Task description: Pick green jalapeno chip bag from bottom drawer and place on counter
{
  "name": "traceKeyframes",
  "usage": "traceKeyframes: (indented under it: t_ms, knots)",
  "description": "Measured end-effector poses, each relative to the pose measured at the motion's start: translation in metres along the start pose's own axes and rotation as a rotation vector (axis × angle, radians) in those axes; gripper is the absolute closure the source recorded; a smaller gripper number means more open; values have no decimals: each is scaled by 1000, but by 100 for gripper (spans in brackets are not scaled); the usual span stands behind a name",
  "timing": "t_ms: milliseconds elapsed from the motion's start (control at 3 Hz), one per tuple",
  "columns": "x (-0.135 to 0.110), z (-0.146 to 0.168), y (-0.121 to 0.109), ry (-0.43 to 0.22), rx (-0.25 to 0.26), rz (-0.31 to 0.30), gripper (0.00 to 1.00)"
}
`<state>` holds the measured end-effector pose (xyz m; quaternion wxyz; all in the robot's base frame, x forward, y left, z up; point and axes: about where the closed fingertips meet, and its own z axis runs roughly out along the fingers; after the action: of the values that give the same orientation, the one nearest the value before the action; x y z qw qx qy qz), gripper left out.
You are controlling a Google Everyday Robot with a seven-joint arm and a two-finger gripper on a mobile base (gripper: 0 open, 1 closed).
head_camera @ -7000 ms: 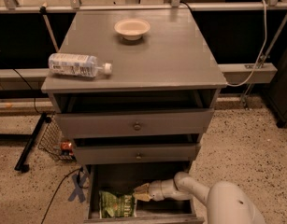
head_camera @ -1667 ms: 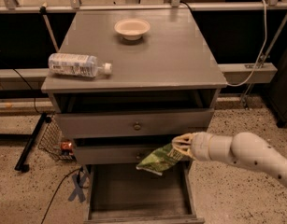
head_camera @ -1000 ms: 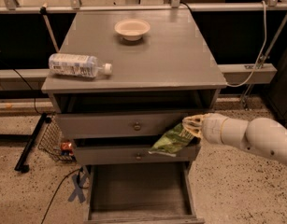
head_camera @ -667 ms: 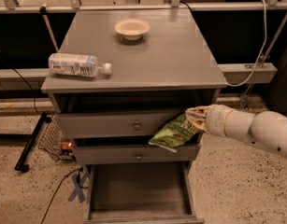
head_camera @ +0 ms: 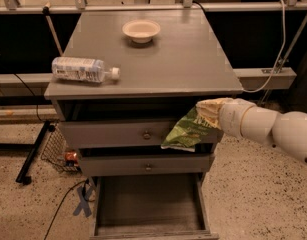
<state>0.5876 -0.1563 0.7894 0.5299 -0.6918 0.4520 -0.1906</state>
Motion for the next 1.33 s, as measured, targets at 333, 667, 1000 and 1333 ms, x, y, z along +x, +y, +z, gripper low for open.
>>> traceKeyframes:
  t_ms: [333, 667, 1000, 1333]
  knots:
    - [-20, -7, -18, -7, 26, -88, 100]
    - [-20, -9, -22, -4, 28, -103, 100]
    - [-18, -20, -55, 23, 53, -200, 100]
    - [-16, -33, -87, 60, 92, -282, 100]
